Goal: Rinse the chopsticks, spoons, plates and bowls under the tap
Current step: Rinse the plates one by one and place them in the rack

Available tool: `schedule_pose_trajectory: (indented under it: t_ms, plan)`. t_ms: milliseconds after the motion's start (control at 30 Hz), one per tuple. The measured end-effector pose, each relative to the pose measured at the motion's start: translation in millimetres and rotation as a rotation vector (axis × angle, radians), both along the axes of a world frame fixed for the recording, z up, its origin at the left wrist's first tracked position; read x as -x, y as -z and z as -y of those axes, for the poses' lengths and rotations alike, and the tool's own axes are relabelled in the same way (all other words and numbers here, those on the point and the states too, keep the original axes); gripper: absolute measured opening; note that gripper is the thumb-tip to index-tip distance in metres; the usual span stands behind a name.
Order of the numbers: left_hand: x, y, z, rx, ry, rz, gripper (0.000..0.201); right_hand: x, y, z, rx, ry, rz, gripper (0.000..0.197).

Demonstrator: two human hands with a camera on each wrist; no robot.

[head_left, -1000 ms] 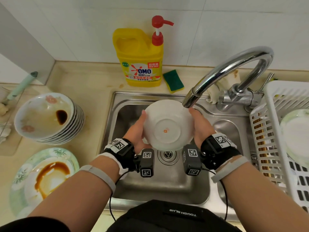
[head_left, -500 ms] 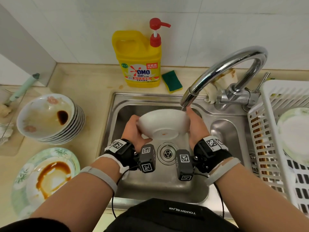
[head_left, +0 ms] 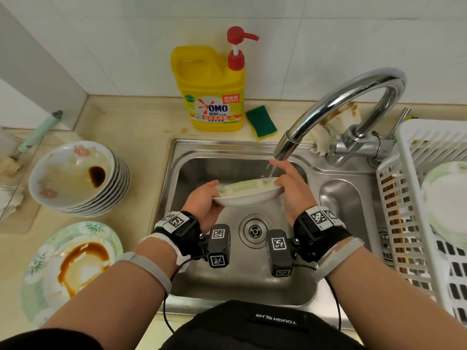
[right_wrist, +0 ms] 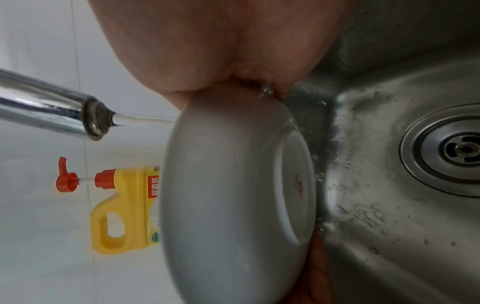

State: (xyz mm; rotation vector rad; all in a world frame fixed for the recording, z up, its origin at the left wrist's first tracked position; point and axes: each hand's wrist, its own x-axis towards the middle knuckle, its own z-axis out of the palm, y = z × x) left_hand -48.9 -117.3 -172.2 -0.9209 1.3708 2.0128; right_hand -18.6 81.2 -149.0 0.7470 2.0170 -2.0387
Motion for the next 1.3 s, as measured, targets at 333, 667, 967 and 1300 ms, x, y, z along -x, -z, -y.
schedule_pose_trajectory:
  t_ms: [333,667,967,1300]
  plan:
    - [-5.2,14.4,7.9,0.123,0.333,-0.112,0.070,4.9,14.3,-10.0,0.018,0.000,0.085,0.090]
    - [8.8,12.6,17.8,0.615,0.580,-0.456,0.053,1.9,19.0,-10.0,0.090,-0.016,0.111,0.063]
    - [17.3,0.8,16.8,0.682,0.523,-0.653,0.051,11.8,17.3,-13.1,0.177,0.025,0.186,0.048]
    - [22.2,-9.0,9.3,0.594,0.477,-0.683,0.033,1.9,25.2,-27.1,0.129,0.046,0.242,0.034]
